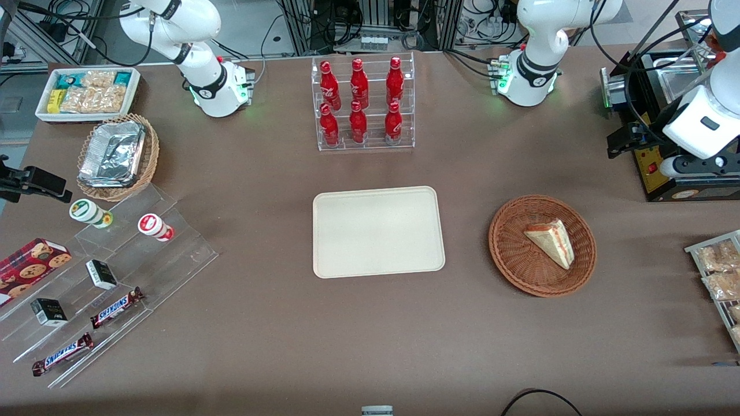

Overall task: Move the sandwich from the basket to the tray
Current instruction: 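Lower the open left gripper over the sandwich in the wicker basket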

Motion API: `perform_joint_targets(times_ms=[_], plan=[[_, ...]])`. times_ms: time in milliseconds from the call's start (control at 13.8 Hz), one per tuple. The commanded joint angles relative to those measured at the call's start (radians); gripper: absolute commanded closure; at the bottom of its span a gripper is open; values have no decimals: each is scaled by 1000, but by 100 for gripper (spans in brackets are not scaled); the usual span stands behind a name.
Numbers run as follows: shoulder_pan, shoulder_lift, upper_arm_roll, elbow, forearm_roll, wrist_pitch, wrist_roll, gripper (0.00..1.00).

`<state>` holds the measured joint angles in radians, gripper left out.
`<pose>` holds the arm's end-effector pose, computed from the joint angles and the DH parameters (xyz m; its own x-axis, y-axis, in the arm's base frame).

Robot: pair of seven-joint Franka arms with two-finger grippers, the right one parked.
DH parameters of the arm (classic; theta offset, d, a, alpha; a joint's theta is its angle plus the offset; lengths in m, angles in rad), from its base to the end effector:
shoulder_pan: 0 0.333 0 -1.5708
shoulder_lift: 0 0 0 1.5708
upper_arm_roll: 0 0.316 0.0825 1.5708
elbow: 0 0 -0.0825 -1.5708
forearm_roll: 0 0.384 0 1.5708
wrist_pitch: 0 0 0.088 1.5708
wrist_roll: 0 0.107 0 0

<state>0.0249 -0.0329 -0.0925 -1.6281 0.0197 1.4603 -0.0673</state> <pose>0.5297 -0.0344 0.6067 0.9911 0.0029 -0.1328 -0.0013 -0.9995 -0.0317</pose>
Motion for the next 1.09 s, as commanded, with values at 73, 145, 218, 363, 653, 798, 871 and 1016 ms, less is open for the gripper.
perform_joint_targets(times_ms=[73, 145, 218, 363, 653, 798, 871, 1016], plan=[[12, 7, -7, -13, 16, 32, 18, 0], [12, 17, -7, -13, 16, 37, 18, 0], [12, 36, -7, -13, 14, 44, 18, 0], [12, 44, -7, -65, 9, 105, 18, 0], [9, 45, -9, -257, 11, 320, 17, 0], [7, 71, -9, -332, 11, 423, 9, 0], [6, 82, -9, -373, 11, 493, 4, 0], [6, 87, -9, -461, 13, 628, -2, 0]])
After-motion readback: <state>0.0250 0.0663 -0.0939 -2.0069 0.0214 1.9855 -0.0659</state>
